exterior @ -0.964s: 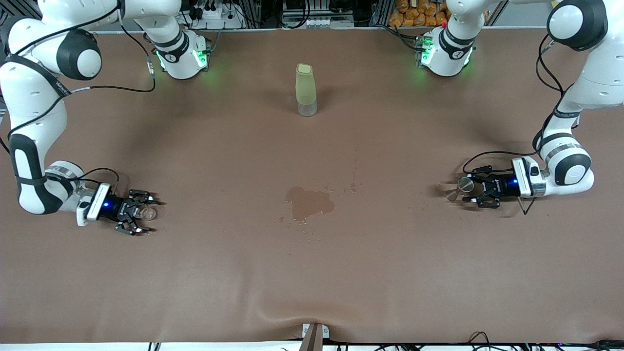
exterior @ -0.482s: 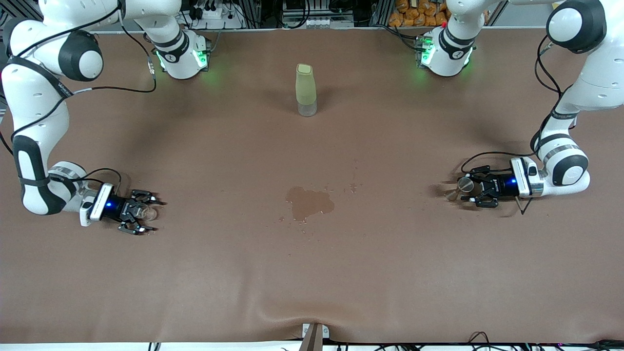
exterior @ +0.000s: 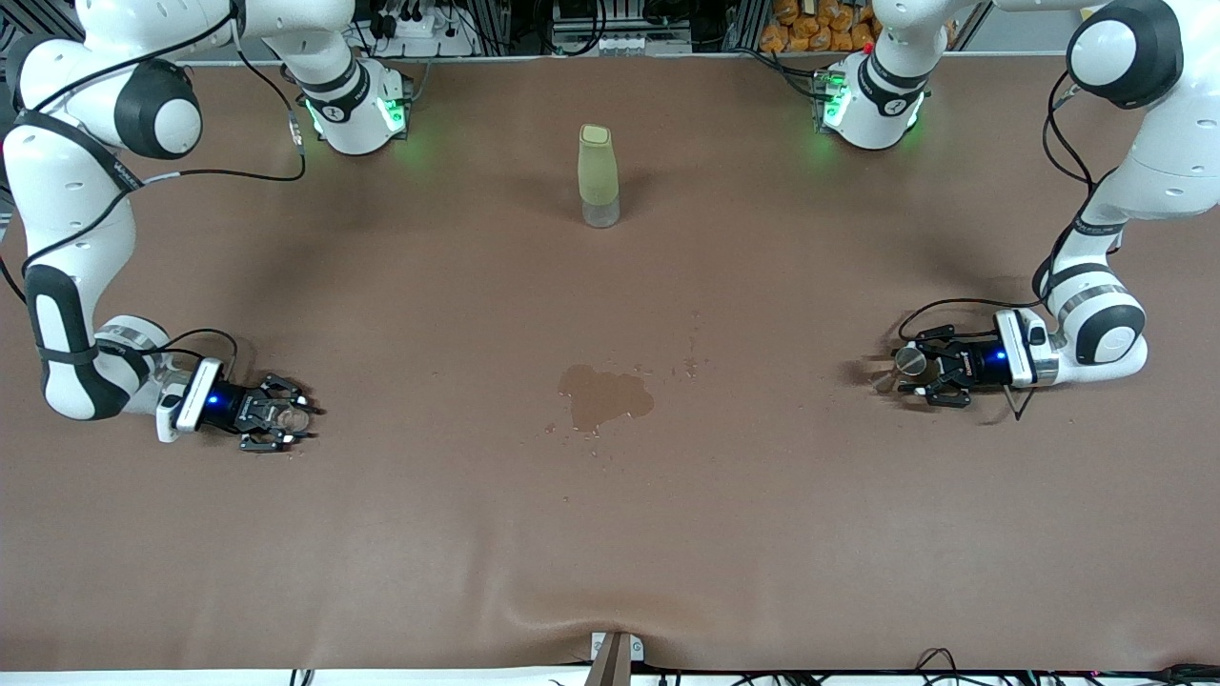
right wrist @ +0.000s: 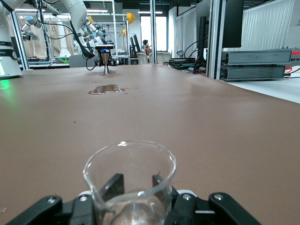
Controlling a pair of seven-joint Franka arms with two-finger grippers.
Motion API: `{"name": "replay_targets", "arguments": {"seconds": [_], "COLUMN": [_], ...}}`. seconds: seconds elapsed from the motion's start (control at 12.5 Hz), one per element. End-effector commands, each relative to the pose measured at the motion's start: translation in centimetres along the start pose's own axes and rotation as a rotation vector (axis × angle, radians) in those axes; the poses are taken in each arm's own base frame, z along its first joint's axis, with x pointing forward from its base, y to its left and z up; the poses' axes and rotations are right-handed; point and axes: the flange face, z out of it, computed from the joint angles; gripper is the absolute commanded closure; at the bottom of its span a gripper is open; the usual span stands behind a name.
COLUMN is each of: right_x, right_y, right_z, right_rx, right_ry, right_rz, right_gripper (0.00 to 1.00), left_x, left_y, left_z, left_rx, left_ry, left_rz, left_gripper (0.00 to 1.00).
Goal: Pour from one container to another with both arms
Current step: 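Lift the beaker with the right gripper while the left gripper lifts the jigger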
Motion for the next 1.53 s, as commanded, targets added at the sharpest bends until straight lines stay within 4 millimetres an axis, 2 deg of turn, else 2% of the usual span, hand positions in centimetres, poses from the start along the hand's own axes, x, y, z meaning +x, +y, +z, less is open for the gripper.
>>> {"name": "replay_targets", "arguments": {"seconds": [0.0, 0.24, 0.72, 1.04, 1.28, 1.45], "right_x": [-1.0, -0.9, -0.3, 3.1, 5.6, 8.6], "right_y": [0.0, 0.1, 0.4, 1.5, 2.3, 3.2], "right_z": [0.3, 0.3, 0.3, 1.6, 4.2, 6.0], "right_rx": [-0.013, -0.013, -0.008, 0.025, 0.061, 0.090], "right_ry": [0.014, 0.015, 0.026, 0.065, 0.080, 0.069], "right_rz": [0.002, 0.002, 0.010, 0.064, 0.073, 0.079], "right_gripper": [1.00, 1.00, 1.00, 1.00, 1.00, 1.00], "left_x": [-0.2, 0.1, 0.1, 0.2, 0.1, 0.0], "left_y": [-0.5, -0.7, -0.7, -0.9, -1.0, -0.9], "left_z": [0.2, 0.9, 0.8, 1.0, 1.2, 1.3], "left_rx": [0.015, 0.008, 0.008, 0.012, 0.020, 0.018], "left_ry": [0.025, 0.032, 0.031, 0.034, 0.041, 0.042], "left_rz": [0.020, 0.022, 0.023, 0.025, 0.024, 0.023], "left_gripper": [0.37, 0.39, 0.43, 0.47, 0.49, 0.50]}}
